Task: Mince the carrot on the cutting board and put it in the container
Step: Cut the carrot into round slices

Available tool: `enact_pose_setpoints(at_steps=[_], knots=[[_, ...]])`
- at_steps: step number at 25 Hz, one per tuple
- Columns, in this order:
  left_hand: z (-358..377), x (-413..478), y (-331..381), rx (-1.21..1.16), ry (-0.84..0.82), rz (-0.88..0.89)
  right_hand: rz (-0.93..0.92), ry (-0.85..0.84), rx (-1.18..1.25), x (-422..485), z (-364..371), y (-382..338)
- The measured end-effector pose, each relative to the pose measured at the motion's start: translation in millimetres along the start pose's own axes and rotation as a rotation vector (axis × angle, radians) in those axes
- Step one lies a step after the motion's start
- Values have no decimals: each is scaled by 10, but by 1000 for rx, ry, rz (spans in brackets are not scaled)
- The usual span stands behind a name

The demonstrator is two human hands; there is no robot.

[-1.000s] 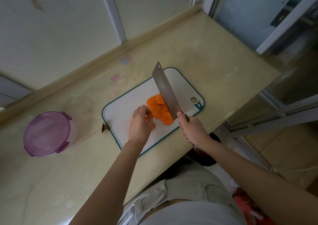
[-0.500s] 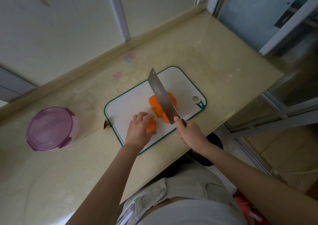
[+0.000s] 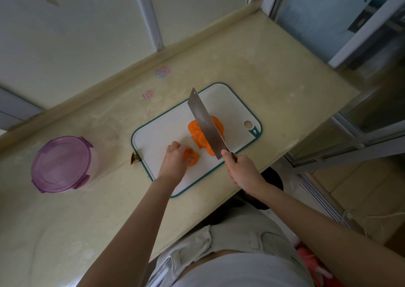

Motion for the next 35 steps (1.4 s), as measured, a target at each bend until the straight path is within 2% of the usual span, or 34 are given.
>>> enact_pose_setpoints(at_steps=[7,15,20,30,35], knots=[[-20,-109,-51,-37,27,-120,-24,-74,-131,-103,130,63],[-17,-271,20,-99,156,-270,-62,-80,-217,-223,261,64],[-45,-277,-4,-342,235,-439,-74,-78,-232,-217,258,48],[42,-281,33,-212,217,-432,-45,-78,-213,-282,328,62],[56,-324,-16,-176,202,-430,-92,-59,-206,-267,428,-29]])
Point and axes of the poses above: each hand's wrist, its own x-axis towards the middle knuckle, its own z-axis out of the palm, y = z × x, the point moved 3 cm from there along x, towards the middle knuckle, and after that the axes turned 14 degrees about y, right-handed, at the moved point
